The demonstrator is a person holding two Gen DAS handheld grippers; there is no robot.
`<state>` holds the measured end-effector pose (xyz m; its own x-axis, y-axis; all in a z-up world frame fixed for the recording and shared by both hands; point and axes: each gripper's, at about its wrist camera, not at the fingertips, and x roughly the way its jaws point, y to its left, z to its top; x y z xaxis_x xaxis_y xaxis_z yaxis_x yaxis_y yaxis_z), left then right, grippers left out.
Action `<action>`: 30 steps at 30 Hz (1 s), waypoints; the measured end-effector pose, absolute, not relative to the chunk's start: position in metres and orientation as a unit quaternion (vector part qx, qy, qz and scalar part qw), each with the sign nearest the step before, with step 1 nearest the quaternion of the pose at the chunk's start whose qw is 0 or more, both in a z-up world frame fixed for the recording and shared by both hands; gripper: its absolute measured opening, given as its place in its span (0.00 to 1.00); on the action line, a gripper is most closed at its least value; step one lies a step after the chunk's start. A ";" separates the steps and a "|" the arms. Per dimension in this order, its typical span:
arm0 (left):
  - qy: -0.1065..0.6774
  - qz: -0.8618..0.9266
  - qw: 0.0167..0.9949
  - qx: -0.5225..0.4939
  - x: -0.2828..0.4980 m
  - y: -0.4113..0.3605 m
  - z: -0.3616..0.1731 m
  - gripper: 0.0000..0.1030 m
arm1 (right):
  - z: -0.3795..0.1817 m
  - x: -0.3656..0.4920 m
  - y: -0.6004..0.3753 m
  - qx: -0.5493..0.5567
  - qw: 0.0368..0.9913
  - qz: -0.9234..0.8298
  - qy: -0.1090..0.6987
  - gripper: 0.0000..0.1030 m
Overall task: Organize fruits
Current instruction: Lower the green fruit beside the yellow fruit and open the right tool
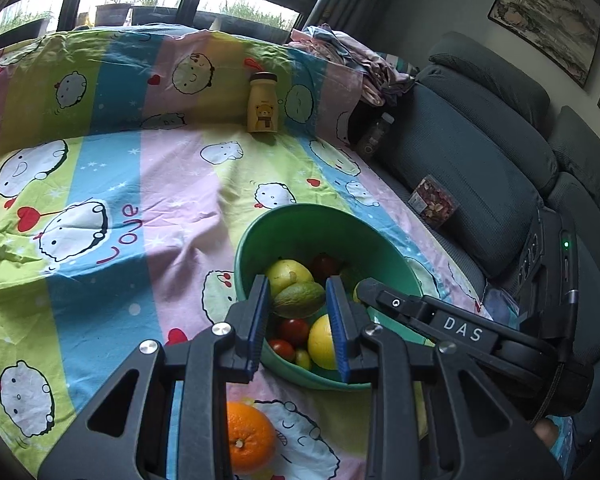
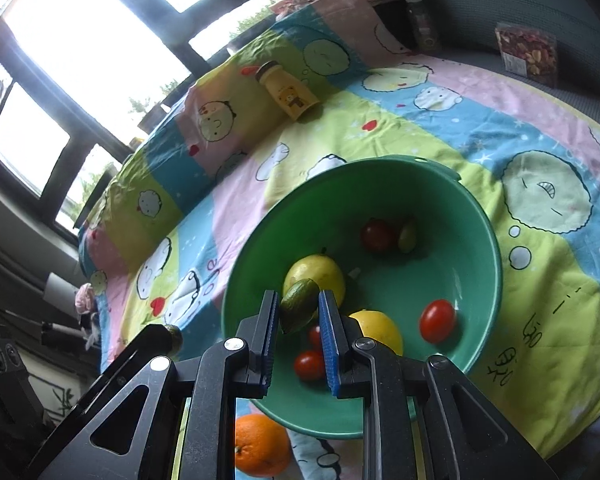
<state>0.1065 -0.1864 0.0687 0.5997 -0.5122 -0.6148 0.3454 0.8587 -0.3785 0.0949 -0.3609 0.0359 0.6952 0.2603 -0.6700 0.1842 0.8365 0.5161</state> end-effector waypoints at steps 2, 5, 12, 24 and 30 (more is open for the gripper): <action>0.382 -0.250 0.883 -0.110 0.109 -0.193 0.066 0.27 | 0.034 0.094 -0.366 0.288 0.874 0.011 0.390 0.21; 0.387 -0.266 0.876 -0.109 0.112 -0.203 0.062 0.27 | 0.031 0.094 -0.371 0.298 0.871 0.012 0.392 0.22; 0.406 -0.278 0.865 -0.097 0.117 -0.222 0.049 0.27 | 0.027 0.094 -0.377 0.301 0.866 -0.004 0.399 0.22; 0.431 -0.276 0.855 -0.089 0.122 -0.231 0.034 0.28 | 0.022 0.094 -0.382 0.304 0.860 -0.013 0.409 0.22; 0.436 -0.275 0.852 -0.090 0.125 -0.232 0.029 0.28 | 0.018 0.095 -0.382 0.305 0.856 -0.014 0.416 0.22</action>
<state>0.1253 -0.2324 0.0293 0.4680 -0.5464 -0.6945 0.3901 0.8329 -0.3925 0.0953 -0.3815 0.0182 0.6536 0.2301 -0.7211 0.2782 0.8130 0.5116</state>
